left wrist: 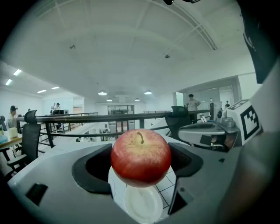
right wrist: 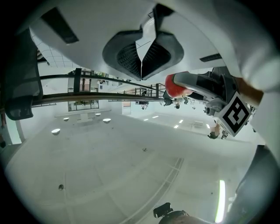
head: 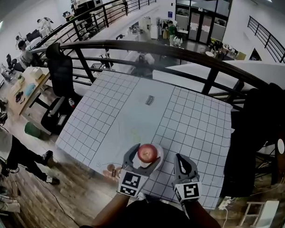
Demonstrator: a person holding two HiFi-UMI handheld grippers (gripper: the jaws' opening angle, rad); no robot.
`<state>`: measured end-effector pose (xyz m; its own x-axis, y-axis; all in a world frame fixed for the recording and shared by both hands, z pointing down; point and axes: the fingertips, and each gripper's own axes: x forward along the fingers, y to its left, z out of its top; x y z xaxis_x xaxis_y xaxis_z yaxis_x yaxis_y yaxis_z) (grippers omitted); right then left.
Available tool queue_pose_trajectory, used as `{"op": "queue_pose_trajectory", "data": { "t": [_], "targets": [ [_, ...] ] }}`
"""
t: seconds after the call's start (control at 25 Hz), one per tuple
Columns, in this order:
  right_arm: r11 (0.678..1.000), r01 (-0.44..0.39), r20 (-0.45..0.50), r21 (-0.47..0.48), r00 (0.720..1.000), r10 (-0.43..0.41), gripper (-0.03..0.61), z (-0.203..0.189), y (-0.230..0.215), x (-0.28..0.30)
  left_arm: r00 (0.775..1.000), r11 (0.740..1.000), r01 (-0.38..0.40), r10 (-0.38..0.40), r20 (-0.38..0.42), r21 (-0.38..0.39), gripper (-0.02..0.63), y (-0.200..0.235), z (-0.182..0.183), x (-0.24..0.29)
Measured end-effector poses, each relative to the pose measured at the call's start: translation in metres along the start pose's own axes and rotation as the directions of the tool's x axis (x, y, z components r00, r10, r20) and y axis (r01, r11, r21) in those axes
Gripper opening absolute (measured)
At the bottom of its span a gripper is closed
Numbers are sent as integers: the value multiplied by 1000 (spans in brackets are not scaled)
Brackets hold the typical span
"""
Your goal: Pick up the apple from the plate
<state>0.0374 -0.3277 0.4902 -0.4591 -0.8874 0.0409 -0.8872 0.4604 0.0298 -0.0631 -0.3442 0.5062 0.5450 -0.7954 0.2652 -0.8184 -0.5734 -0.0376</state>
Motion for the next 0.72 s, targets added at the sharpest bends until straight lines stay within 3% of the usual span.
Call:
{"op": "queue_pose_trajectory", "data": {
  "t": [0.72],
  "targets": [
    [997, 18, 48, -80, 999, -14, 23, 22, 5, -12, 998, 999, 44, -43, 43, -2, 411, -13, 14, -15]
  ]
}}
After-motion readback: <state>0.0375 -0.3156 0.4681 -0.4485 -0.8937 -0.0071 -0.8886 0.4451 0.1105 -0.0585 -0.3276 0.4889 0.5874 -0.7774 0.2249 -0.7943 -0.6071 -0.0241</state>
